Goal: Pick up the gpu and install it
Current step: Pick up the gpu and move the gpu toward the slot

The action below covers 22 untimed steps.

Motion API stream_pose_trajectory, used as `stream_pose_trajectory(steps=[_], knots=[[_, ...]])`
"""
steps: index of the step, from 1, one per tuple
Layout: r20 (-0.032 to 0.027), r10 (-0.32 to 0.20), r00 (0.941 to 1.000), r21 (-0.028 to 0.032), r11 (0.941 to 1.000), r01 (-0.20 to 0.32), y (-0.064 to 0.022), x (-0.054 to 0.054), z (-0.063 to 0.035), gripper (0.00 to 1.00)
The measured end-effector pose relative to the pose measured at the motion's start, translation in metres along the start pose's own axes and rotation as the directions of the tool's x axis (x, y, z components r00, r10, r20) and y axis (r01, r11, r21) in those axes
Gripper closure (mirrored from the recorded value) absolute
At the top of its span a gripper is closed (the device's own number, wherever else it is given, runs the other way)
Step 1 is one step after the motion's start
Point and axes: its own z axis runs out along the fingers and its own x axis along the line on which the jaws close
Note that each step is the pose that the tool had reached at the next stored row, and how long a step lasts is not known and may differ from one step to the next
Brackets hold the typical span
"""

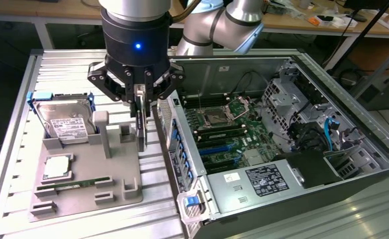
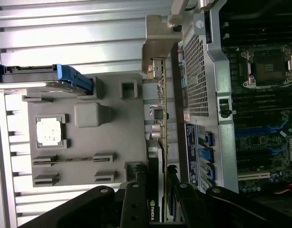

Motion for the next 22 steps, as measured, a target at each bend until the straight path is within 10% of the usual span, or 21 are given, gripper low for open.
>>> stream_pose_trajectory(steps=[22], knots=[[-0.0018, 0.000, 1.0000, 0.0000, 1.0000, 0.000, 0.0011, -0.002, -0.0229, 0.73]])
